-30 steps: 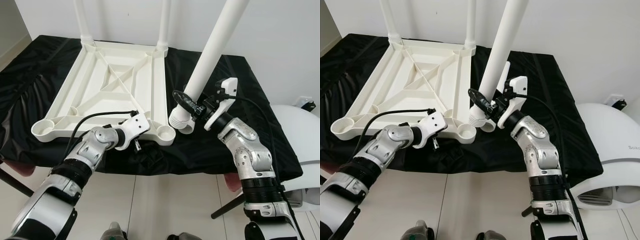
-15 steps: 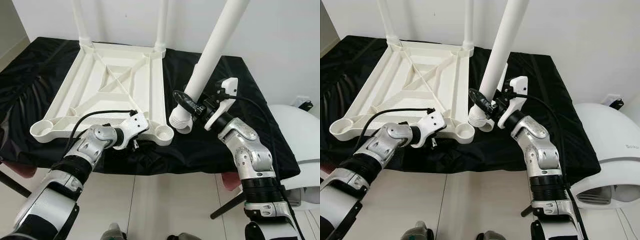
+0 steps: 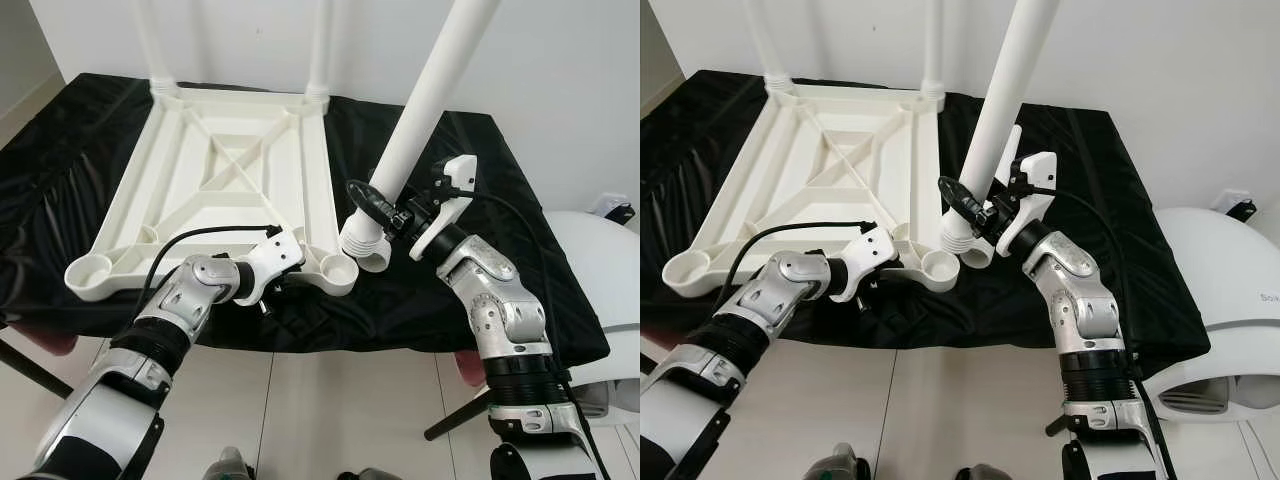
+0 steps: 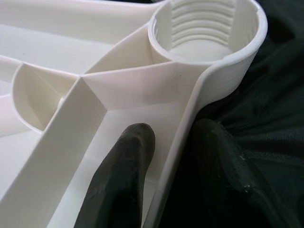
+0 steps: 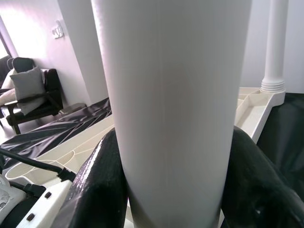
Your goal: Building children table
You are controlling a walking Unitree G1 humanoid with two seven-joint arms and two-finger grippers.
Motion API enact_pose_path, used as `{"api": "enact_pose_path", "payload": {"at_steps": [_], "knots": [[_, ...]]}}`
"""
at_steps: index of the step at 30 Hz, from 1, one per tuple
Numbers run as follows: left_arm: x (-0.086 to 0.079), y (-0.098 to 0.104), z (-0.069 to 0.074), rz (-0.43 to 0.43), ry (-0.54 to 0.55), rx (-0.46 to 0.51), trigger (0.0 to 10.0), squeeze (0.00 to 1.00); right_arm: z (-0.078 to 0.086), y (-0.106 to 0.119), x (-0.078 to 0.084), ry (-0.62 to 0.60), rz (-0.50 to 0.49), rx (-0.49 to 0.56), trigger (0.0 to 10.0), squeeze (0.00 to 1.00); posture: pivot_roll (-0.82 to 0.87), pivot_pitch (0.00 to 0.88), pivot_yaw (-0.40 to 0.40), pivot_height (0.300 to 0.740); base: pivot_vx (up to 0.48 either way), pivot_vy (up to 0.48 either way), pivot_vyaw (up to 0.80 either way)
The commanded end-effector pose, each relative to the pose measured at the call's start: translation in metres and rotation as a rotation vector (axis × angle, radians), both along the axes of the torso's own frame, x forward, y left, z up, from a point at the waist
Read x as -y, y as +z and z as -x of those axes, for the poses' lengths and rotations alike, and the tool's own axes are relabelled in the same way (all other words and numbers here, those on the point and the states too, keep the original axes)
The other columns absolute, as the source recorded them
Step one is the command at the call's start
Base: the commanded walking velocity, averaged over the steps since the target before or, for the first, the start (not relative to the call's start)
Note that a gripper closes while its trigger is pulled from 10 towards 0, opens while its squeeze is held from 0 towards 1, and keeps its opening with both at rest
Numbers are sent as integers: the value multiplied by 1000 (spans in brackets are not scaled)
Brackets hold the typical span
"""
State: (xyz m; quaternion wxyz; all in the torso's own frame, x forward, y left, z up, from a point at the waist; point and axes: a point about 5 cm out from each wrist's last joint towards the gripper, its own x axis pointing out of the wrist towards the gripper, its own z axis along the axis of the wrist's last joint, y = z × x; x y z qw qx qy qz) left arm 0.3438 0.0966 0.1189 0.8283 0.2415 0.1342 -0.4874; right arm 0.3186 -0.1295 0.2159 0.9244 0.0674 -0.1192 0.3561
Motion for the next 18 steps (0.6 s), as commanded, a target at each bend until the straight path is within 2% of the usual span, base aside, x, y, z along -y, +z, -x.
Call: {"api": "enact_pose_path", "payload": {"at_steps": [1,7,11,18], "knots": [[-7,-22,3,2,119,-65,10000,0,0,6,0,4,-2,23,10000,0,40,36,-46,740,0,0,0],[-24,-8,-9,13,201,-10,10000,0,1,0,3,8,30,8,10000,0,40,32,-46,740,0,0,0],[-21,0,-13,54,215,4,10000,0,2,-1,2,8,27,6,10000,0,39,29,-41,740,0,0,0],[-10,2,-11,87,200,3,10000,0,2,-1,2,5,26,9,10000,0,34,25,-36,740,0,0,0]]}}
